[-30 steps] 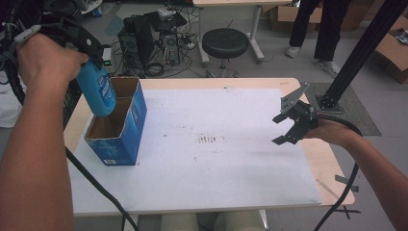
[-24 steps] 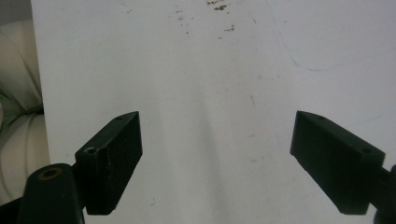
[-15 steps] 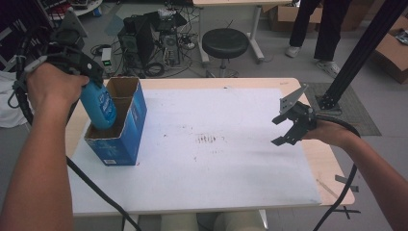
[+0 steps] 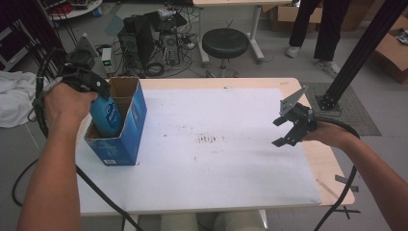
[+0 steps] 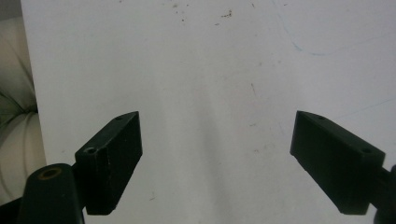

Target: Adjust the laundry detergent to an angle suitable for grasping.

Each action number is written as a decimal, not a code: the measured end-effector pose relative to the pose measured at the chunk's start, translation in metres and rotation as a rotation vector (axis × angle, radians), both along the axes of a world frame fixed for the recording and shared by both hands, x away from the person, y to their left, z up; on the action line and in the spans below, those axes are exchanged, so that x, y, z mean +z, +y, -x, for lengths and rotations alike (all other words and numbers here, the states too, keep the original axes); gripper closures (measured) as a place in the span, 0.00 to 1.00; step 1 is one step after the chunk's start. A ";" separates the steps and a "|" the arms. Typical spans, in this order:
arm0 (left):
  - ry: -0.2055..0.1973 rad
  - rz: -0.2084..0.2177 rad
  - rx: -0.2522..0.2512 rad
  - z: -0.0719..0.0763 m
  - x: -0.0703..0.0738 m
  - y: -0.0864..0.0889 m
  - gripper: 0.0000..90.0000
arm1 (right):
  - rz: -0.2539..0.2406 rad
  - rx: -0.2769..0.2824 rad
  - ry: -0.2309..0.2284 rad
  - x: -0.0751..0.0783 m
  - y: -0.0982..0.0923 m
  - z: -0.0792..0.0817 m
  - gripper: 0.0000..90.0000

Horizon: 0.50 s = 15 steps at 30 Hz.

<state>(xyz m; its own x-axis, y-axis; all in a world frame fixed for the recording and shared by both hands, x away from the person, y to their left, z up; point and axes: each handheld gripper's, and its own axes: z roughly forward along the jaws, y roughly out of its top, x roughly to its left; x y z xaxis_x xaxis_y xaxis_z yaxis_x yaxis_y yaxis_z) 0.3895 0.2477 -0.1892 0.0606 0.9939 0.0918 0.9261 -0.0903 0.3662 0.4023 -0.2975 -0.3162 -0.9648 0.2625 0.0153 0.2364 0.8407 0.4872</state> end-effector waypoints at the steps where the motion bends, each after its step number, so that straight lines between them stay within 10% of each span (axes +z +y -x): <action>1: 0.003 -0.004 -0.008 -0.001 -0.004 0.000 0.43 | -0.002 0.000 0.000 -0.001 0.000 0.000 0.18; 15: 0.019 -0.018 -0.033 -0.003 -0.044 0.000 0.43 | -0.001 -0.016 0.015 -0.007 -0.001 -0.002 0.18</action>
